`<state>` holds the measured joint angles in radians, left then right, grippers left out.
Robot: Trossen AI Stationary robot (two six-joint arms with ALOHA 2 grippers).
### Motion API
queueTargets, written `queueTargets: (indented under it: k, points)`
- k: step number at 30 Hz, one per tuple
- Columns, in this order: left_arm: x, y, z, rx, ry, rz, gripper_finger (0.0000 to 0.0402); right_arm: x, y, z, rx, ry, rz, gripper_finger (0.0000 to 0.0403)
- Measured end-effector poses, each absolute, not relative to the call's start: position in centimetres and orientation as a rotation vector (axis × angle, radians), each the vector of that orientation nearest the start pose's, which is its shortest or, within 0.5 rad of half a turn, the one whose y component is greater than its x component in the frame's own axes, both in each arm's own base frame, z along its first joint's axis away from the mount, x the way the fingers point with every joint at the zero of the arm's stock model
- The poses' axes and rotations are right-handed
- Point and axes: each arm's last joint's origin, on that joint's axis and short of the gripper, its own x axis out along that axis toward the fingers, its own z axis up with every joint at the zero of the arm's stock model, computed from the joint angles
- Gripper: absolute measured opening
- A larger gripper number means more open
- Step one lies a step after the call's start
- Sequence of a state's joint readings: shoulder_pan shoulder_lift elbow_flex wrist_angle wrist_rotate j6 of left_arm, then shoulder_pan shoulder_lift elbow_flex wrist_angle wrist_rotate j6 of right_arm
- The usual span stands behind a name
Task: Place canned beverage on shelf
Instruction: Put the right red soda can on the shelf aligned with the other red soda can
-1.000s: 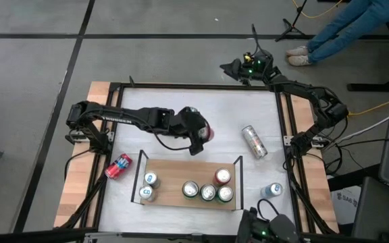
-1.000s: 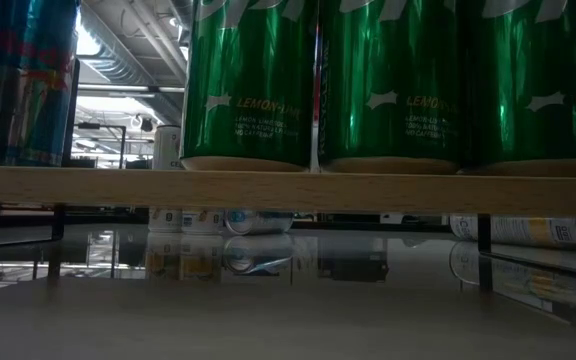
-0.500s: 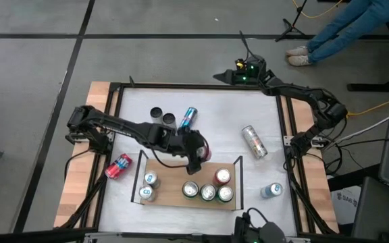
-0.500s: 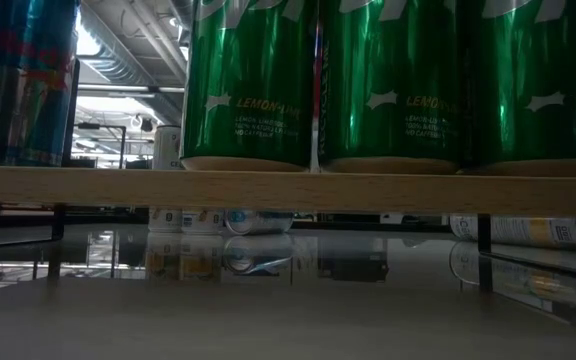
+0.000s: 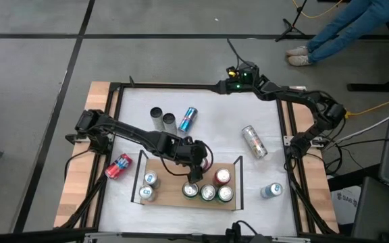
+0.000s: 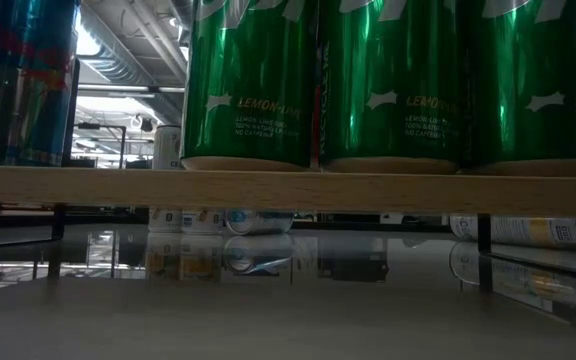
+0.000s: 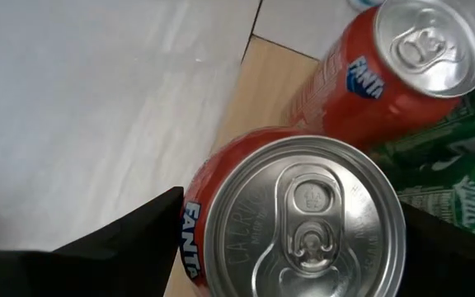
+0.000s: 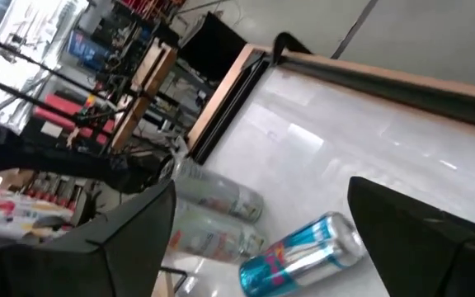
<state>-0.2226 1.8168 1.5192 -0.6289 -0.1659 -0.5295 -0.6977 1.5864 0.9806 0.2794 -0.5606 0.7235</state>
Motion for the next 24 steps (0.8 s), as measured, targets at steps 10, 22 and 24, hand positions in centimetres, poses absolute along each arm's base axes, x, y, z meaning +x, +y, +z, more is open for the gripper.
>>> queueTargets:
  k: [10,22,24]
  points:
    - [38.8,-8.3,26.3,-0.413,0.904,0.211,0.0314,29.1,-18.9,24.8,0.888,0.248,-0.127,0.0347]
    - [39.6,-8.5,24.9,-0.432,0.915,0.226,0.0314,30.7,-16.2,24.8,0.859,0.289,-0.034,0.0347]
    - [39.6,-8.5,24.9,-0.432,0.916,0.226,0.0314,30.9,-15.8,24.8,0.857,0.294,-0.023,0.0347]
